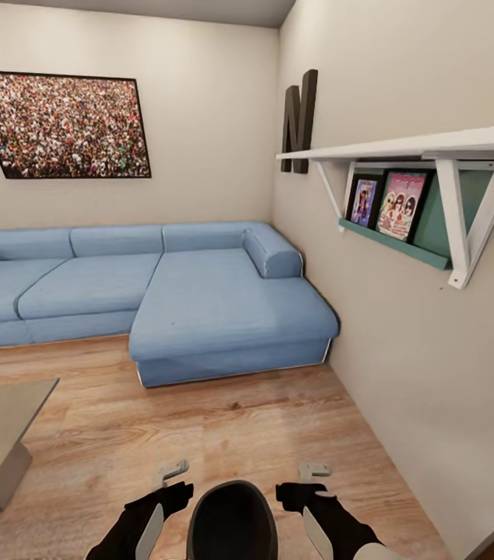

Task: Place each of the two pumpkins and all three candles from the living room inside a cabinet in the living room (use any cabinet), then make sure every cabinet is closed, and position the cauldron so it is next to a table in the living room.

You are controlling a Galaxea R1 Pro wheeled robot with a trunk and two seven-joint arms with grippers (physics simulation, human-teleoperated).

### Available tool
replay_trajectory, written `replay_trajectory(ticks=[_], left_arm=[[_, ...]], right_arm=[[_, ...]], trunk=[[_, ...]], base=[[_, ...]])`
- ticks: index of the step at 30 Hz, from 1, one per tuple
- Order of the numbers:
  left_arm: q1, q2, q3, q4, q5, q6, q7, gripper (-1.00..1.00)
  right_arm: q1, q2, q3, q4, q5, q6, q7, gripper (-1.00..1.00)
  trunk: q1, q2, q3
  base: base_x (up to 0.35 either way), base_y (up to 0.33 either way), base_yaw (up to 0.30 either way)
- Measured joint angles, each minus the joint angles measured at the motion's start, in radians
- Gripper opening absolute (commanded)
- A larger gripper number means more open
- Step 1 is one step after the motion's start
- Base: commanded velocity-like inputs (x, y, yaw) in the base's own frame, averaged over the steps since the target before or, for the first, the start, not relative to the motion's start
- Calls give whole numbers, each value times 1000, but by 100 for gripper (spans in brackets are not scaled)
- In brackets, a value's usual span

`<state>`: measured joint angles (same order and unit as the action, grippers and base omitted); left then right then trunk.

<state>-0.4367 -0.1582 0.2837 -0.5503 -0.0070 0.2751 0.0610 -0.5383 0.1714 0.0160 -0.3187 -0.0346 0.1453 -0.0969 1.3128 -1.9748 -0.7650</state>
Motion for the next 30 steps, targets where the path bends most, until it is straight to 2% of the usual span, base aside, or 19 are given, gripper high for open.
replay_trajectory(ticks=[30], left_arm=[[0,-3,-1,34,-1,-2,0,100]], right_arm=[[1,-4,5,3,-3,-16,0,100]], trunk=[[115,-210,-94]], base=[[0,0,9]])
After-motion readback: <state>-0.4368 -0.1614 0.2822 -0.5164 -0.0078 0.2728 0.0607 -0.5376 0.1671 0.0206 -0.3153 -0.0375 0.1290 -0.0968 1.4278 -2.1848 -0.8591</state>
